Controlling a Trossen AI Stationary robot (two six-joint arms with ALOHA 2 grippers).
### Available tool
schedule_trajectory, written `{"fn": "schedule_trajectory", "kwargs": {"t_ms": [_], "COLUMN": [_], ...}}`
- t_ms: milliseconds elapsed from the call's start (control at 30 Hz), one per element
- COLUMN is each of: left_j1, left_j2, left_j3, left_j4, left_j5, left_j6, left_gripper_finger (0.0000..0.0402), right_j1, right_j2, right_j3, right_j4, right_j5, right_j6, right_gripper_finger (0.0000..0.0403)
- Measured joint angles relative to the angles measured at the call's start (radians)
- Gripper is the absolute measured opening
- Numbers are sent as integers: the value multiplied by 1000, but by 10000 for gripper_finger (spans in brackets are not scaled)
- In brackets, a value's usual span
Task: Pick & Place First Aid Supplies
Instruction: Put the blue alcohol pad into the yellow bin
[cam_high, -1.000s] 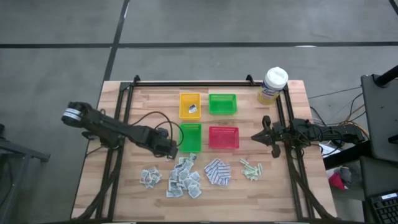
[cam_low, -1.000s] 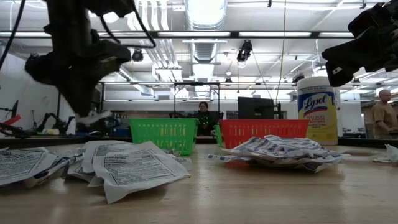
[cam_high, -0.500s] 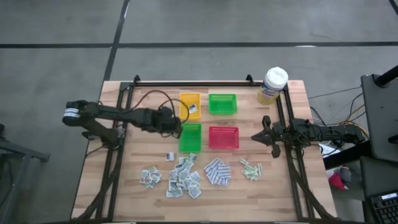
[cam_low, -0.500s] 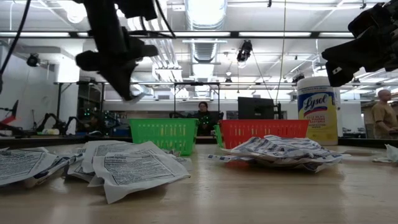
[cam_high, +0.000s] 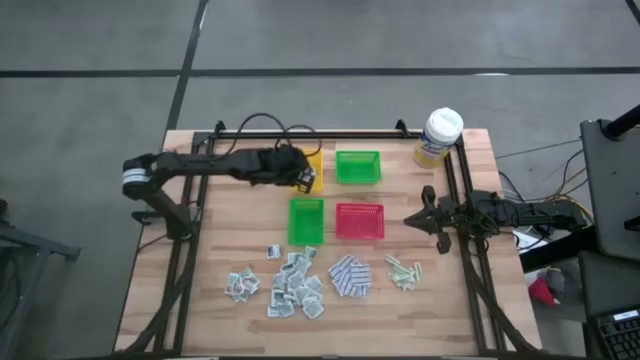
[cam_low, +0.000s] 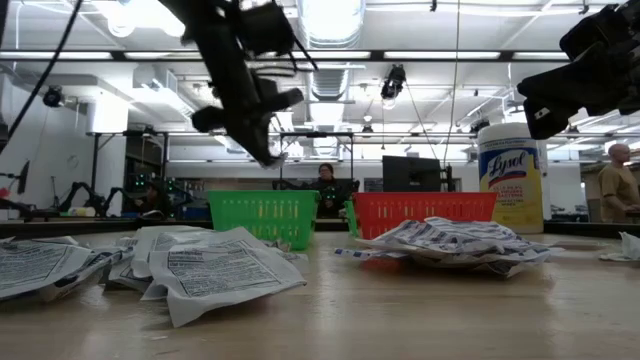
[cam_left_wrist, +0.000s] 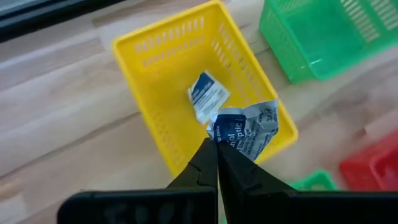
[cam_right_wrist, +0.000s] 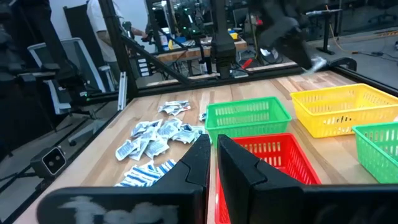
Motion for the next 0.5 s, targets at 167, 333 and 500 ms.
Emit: {"fn": "schedule_trajectory", "kwargs": {"t_ms": [167,333,500], "left_j1": [71,124,143], "left_j2": [97,201,288], "left_j3": [73,150,211], "left_j4": [26,21,-15], "left_j5": [76,140,185], "left_j6": [3,17,21], "left_gripper_finger": [0,0,0], "right_j1": [0,0,0], "right_j2": [0,0,0], "right_j3": [0,0,0], "right_j4": [0,0,0], "right_j5": [0,0,0], "right_j6": [0,0,0], "right_gripper_finger": [28,28,28]}}
